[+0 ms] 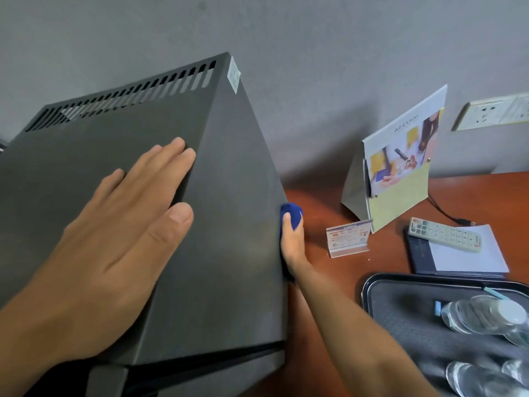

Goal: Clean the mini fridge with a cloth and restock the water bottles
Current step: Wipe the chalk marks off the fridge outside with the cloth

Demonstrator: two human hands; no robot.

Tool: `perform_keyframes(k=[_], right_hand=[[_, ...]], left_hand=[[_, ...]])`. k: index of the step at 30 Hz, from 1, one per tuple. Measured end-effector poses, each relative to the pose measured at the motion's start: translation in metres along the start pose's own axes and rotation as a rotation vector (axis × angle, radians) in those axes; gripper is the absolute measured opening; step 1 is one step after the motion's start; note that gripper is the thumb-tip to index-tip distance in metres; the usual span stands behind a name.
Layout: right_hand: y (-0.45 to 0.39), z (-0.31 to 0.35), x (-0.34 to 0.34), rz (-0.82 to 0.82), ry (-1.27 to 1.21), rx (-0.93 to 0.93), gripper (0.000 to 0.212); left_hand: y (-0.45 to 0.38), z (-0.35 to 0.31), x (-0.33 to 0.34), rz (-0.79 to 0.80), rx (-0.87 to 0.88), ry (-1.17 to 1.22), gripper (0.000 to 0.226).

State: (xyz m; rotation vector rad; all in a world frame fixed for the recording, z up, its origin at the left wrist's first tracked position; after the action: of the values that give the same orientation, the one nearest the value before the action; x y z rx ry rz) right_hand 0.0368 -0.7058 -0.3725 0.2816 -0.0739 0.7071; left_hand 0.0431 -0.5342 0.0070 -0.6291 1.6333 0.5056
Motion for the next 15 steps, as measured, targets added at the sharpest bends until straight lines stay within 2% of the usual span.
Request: perform_keyframes(k=[2,3,5,7,9,11,13,15], right_hand=[[-0.007,-0.016,0.002,-0.003,0.064,0.089,0.027],[0.002,-0.001,0.006,-0.011,0.07,0.07,0.027],[0.036,0.05,0.009,-0.045,0.014,-0.013,0.047],[0.1,0.107,0.014,-0.014,-0.027,-0.183,0.055],[0.18,0.171,0.021,0.159,-0.037,-0.37,0.062],[0.236,0.2,0.027,0.318,-0.085,-0.493,0.071],[0.231,0.203,0.025,0.339,-0.094,-0.573,0.073],[0.179,0.199,0.029,0.286,-0.062,-0.605,0.071]], left_hand=[[0.002,-0.005,0.0,0.016,0.001,-0.001,0.067],[0.005,-0.009,-0.001,0.021,0.006,-0.001,0.066],[0.01,-0.013,-0.003,0.004,0.0,0.007,0.066],[0.012,-0.015,-0.002,-0.01,0.005,-0.006,0.066],[0.012,-0.008,-0.001,-0.034,-0.004,0.005,0.065],[0.015,-0.004,0.0,-0.053,0.012,0.026,0.06],[0.015,-0.006,0.002,-0.052,0.05,0.011,0.059],[0.013,-0.012,0.0,-0.033,0.055,0.015,0.064]])
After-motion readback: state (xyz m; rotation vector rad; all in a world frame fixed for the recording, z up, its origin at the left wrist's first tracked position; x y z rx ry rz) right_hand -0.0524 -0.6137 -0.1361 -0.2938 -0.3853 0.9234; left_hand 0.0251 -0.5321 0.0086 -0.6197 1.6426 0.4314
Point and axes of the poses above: each hand's wrist, its own y-axis away from the middle knuckle, its own x-axis out of the palm, z = x × y, the point moved 9 cm from there along -y, towards the middle knuckle
